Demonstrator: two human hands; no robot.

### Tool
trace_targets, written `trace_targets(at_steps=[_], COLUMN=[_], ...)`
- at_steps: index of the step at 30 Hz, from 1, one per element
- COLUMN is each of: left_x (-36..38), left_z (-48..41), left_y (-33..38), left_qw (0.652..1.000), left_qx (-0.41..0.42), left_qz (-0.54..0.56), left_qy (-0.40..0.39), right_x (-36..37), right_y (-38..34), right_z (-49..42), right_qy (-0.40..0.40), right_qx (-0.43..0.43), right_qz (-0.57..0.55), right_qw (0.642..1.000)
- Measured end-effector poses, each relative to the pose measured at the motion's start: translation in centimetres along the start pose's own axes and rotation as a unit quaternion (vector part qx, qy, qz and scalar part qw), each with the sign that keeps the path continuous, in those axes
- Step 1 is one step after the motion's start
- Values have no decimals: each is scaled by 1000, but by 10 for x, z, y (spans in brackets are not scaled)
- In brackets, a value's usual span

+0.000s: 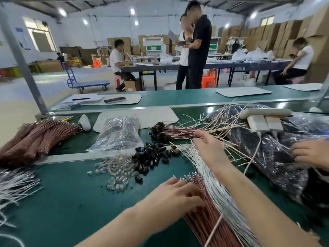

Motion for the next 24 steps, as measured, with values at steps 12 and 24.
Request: trace_targets(at_steps=[12, 24], left_x=[-37, -36], left_z=[18, 101], left_y=[-23, -66], left_qw=[984, 840], left_qx=[6, -350], left_qz=[-128, -100], left_qy=[126, 402], right_x=[26, 65], right_y=[-10, 25], right_z=[-5, 2], right_qy=[-69, -182], right_qx=[-113, -255], right_qz=[122, 349], right_qw=[984, 884])
Point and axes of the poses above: each hand's wrist, its own z-axis away from the middle knuckle, its own x-axis out of the palm, y = z × x, the point moved 1 cm from there along -z, towards the middle knuckle, and after that the axes turned 15 degrees about y, right-handed, at the moved point
